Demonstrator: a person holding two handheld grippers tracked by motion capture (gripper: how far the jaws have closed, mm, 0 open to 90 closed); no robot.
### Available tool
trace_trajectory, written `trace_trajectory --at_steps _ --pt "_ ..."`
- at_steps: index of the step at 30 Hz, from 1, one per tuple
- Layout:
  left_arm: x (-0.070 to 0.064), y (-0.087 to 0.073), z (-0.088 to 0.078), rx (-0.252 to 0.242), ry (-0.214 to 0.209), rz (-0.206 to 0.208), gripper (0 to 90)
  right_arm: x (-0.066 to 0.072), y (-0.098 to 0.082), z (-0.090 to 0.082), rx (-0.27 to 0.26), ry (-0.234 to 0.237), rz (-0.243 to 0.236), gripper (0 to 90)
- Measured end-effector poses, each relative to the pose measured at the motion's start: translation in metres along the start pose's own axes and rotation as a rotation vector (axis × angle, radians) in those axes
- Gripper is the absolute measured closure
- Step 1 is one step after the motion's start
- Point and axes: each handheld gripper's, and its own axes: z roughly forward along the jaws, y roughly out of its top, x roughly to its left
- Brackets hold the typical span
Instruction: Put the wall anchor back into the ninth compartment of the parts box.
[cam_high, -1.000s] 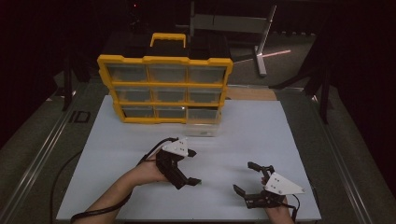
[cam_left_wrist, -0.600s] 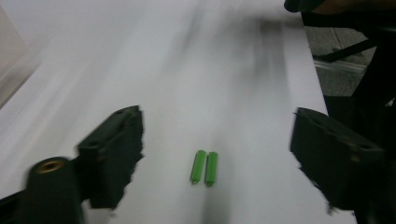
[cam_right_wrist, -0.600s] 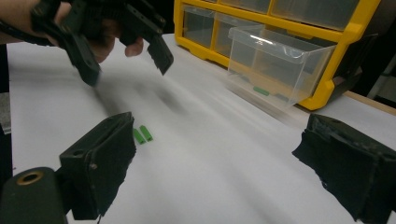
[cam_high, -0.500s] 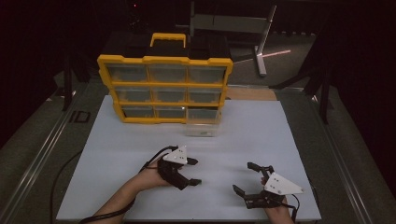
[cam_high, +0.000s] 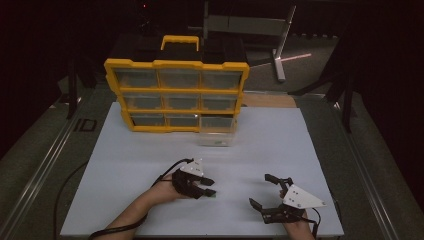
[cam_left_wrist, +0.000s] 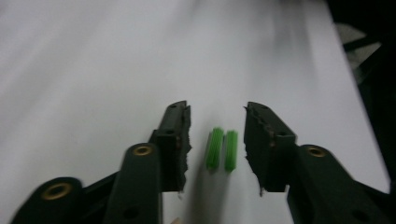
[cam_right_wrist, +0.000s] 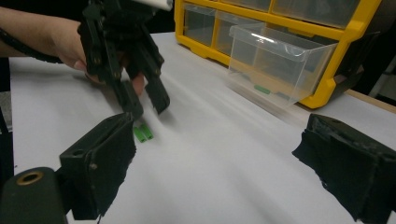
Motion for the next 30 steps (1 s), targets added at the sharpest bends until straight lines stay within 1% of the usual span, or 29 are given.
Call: trace_trajectory --at_steps 1,2,5,6,11,13,15,16,18,20,21,22,27,29,30 --pt "0.0007 -0.0015 0.0024 0.013 -0.009 -0.006 62.0 0.0 0.0 0.0 0.0 0.0 0.0 9.7" --pt "0.001 -0.0021 0.0036 0.014 -0.008 -0.008 64.3 0.0002 0.0002 -0.0002 0.0 0.0 -0.002 9.7" --pt "0.0033 -0.0026 0.0043 0.005 -0.008 -0.014 66.7 0.0 0.0004 -0.0008 -0.002 -0.003 -0.004 9.7" --pt "0.0041 -0.0025 0.0043 0.002 -0.014 -0.019 66.8 -0.0001 0.0002 -0.0008 -0.002 -0.003 -0.002 9.7" --pt "0.0046 -0.0022 0.0071 0.025 -0.014 -0.016 70.9 -0.0001 -0.0001 -0.0003 0.002 -0.002 -0.001 9.7" --pt "0.0053 -0.0016 0.0079 0.034 -0.005 -0.02 73.4 0.0 0.0 -0.0003 0.003 -0.003 -0.002 9.7" --pt "0.005 -0.0013 0.008 0.037 0.0 -0.013 75.5 -0.0001 0.0 -0.0003 0.002 -0.003 -0.001 9.7" --pt "0.0051 -0.0011 0.0082 0.038 0.0 -0.016 76.8 -0.0002 0.0 -0.0004 0.003 -0.004 -0.001 9.7" --pt "0.0051 -0.0008 0.0083 0.042 0.007 -0.01 77.4 -0.0002 -0.0001 -0.0002 0.003 -0.004 -0.002 9.7" --pt "0.0052 0.0 0.0086 0.048 0.015 -0.003 80.0 0.0001 -0.0001 -0.0001 0.005 -0.004 0.001 9.7" --pt "0.0062 0.0007 0.0089 0.054 0.019 -0.006 82.7 0.0 -0.0001 0.0 0.006 -0.004 0.0 9.7" --pt "0.0064 0.0014 0.0088 0.059 0.017 -0.006 83.9 -0.0001 -0.0002 0.0001 0.006 -0.004 0.0 9.7" --pt "0.0048 0.0037 0.0088 0.074 0.028 0.02 84.5 0.0 0.0 0.0001 0.006 -0.004 0.0 9.7" --pt "0.0046 0.0044 0.0073 0.08 0.032 0.027 84.6 -0.0002 0.0002 -0.0006 0.003 -0.017 -0.004 9.7" --pt "0.0047 0.0046 0.0062 0.08 0.035 0.03 84.6 -0.0005 0.0005 -0.0014 -0.003 -0.021 0.002 9.7"
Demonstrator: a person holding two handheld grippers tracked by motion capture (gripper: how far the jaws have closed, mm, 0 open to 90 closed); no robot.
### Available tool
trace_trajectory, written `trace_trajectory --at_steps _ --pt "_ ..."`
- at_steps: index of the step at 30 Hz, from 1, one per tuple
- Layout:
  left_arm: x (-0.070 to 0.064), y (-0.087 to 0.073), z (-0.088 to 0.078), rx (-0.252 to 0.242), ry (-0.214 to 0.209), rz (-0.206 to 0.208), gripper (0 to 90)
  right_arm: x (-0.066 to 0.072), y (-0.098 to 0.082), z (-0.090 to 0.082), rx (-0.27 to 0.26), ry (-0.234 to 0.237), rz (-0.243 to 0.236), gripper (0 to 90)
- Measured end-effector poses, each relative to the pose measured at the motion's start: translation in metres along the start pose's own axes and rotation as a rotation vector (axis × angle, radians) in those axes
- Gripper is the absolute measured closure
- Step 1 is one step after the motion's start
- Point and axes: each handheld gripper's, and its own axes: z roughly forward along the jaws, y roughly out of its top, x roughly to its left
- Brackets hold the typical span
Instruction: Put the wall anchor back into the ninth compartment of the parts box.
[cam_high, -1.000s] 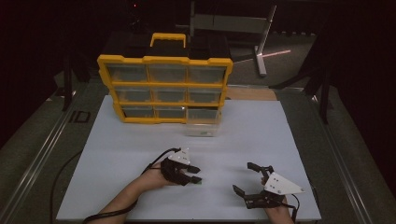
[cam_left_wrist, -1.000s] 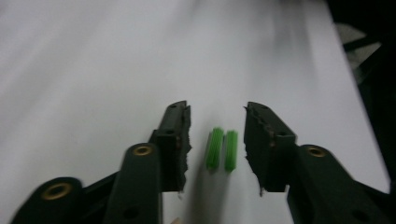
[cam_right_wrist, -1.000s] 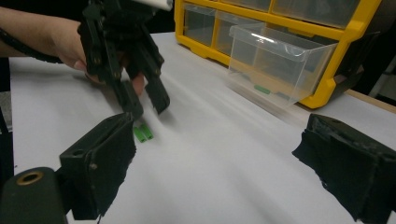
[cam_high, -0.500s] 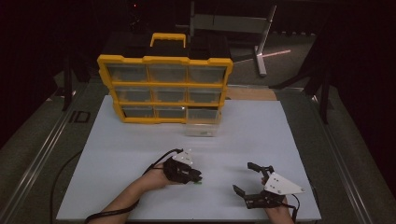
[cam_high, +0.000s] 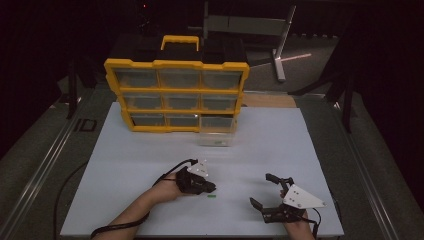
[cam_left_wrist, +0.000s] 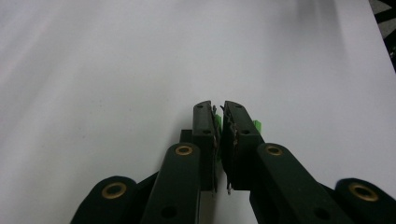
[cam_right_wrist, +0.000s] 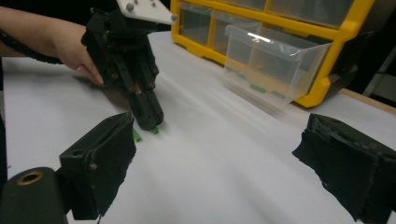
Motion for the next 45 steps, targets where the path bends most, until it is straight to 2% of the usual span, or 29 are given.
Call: trace_trajectory --at_steps 2,12,13,18,27,34,45 --pt "0.002 0.001 -0.005 -0.012 -0.005 -0.006 84.6 -0.001 0.0 -0.001 -0.005 -0.005 0.003 9.7" --pt "0.007 0.016 -0.032 -0.031 0.014 0.034 84.6 -0.001 0.0 -0.001 -0.009 -0.006 0.0 9.7" --pt "0.009 0.019 -0.036 -0.04 0.014 0.03 84.6 -0.001 0.0 -0.001 -0.01 -0.006 0.003 9.7" --pt "0.014 0.035 -0.053 -0.049 0.039 0.062 84.6 -0.001 0.001 -0.001 -0.01 -0.005 -0.002 9.7" --pt "0.027 0.065 -0.082 -0.095 0.056 0.1 84.6 -0.001 0.001 -0.002 -0.016 -0.006 0.0 9.7" --pt "0.041 0.088 -0.104 -0.141 0.073 0.124 84.6 -0.002 0.001 -0.002 -0.019 -0.006 0.002 9.7" --pt "0.065 0.109 -0.124 -0.194 0.115 0.109 84.6 -0.002 0.0 -0.002 -0.018 -0.007 0.007 9.7"
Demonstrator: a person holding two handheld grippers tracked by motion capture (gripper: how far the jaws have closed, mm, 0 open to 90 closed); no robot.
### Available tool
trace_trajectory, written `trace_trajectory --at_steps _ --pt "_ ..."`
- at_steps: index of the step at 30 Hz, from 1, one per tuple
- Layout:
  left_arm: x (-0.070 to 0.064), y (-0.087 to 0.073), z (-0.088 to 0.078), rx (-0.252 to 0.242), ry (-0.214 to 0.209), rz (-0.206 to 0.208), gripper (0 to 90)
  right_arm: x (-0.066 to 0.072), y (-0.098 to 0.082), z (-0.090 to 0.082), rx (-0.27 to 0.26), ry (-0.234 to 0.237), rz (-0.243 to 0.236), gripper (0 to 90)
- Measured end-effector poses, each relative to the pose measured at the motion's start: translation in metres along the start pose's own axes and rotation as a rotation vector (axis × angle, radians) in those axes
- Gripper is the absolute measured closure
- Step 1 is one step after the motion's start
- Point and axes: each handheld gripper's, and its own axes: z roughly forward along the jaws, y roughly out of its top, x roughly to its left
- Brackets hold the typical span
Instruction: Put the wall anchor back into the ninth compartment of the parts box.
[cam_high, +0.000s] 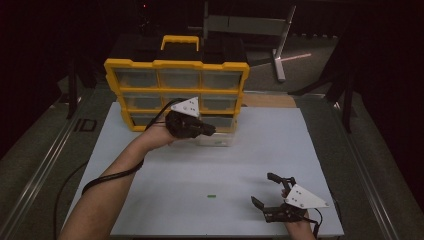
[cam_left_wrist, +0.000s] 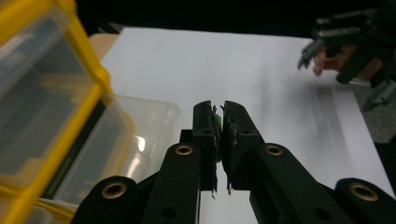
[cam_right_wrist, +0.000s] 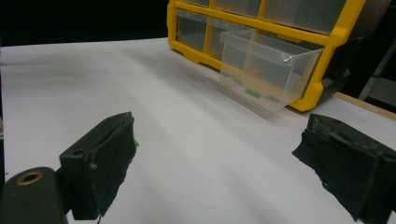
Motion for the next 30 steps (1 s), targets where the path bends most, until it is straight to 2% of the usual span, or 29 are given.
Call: trace_trajectory --at_steps 2,3,13,17,24,27,30 --pt "0.002 0.002 -0.001 -0.002 0.004 0.001 84.6 0.0 0.0 0.0 0.0 0.001 0.0 9.7" --pt "0.007 0.005 -0.002 -0.007 0.019 0.003 84.6 0.0 0.0 0.0 0.001 0.003 -0.003 9.7" --pt "0.028 0.014 -0.006 -0.035 0.057 -0.031 84.5 -0.001 -0.001 0.0 0.004 0.005 -0.003 9.7" --pt "0.034 0.013 -0.004 -0.042 0.076 -0.05 84.5 -0.001 -0.001 0.0 0.004 0.004 -0.002 9.7" --pt "0.041 0.007 0.005 -0.042 0.083 -0.098 84.5 -0.001 -0.001 0.0 0.006 0.01 0.004 9.7" --pt "0.044 0.003 0.01 -0.041 0.107 -0.126 84.4 -0.001 -0.001 0.001 0.009 0.012 0.003 9.7" --pt "0.045 -0.002 0.016 -0.015 0.126 -0.149 84.4 -0.001 -0.001 0.0 0.008 0.011 0.0 9.7"
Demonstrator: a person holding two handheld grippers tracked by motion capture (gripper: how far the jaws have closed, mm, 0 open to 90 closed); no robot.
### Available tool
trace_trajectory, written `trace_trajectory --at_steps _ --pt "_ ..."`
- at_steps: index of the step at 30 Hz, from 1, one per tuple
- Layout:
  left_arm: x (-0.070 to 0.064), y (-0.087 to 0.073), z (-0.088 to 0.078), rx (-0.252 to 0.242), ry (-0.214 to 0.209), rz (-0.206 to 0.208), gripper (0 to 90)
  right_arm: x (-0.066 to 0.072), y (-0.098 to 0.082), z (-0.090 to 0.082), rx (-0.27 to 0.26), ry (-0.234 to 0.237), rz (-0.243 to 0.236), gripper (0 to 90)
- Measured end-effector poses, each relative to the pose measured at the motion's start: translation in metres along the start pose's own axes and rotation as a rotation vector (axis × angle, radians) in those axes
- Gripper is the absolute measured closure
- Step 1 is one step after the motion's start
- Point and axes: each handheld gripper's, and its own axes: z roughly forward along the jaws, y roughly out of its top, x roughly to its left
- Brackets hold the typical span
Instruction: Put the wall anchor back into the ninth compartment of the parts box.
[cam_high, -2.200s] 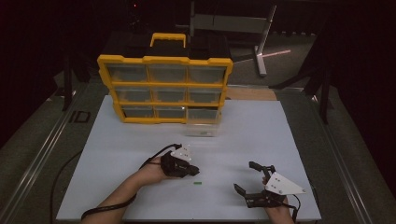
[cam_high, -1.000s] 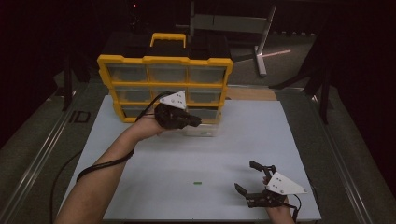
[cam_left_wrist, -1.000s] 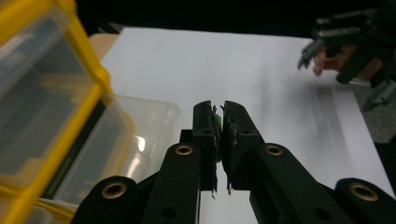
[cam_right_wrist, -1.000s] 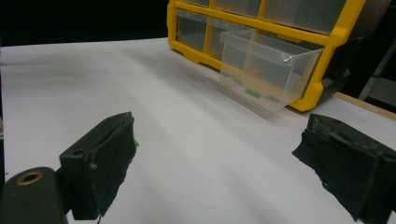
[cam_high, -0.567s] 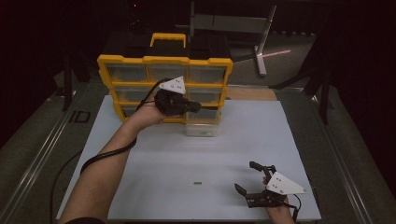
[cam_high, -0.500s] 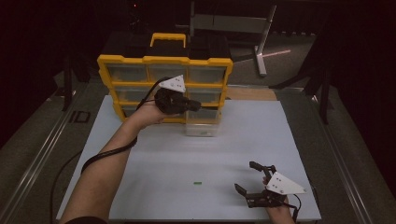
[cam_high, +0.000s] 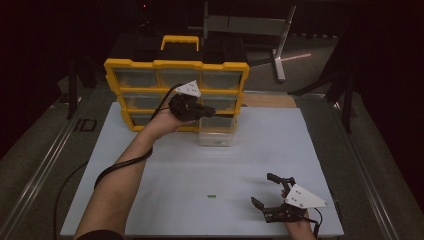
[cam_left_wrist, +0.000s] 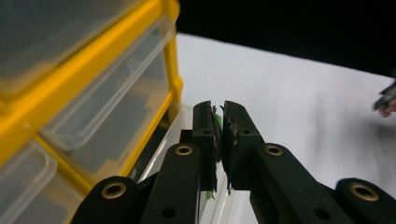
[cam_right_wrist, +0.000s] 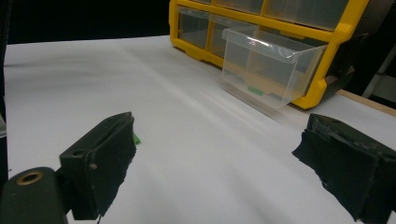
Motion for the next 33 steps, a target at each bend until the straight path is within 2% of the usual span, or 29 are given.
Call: trace_trajectory --at_steps 3,8,14,19,24,28,33 --pt "0.002 -0.004 0.006 0.026 0.02 -0.014 84.3 0.0 0.0 0.0 0.0 -0.003 0.005 9.7" --pt "0.003 -0.008 0.011 0.032 0.032 -0.034 84.3 0.0 0.0 0.0 0.003 0.001 0.004 9.7" --pt "0.004 -0.016 0.021 0.066 0.044 -0.061 84.2 0.0 0.0 0.0 0.005 0.004 0.001 9.7" --pt "0.006 -0.021 0.028 0.098 0.066 -0.062 84.2 0.0 -0.001 0.0 0.008 0.005 0.0 9.7" --pt "0.006 -0.022 0.031 0.098 0.061 -0.075 83.9 0.0 -0.001 0.0 0.008 0.007 0.0 9.7" --pt "0.005 -0.021 0.032 0.126 0.076 -0.093 65.2 0.0 0.0 0.0 0.007 0.006 0.001 9.7" --pt "0.0 -0.021 0.029 0.133 0.048 -0.101 47.1 0.0 0.0 0.0 0.01 0.005 -0.001 9.7"
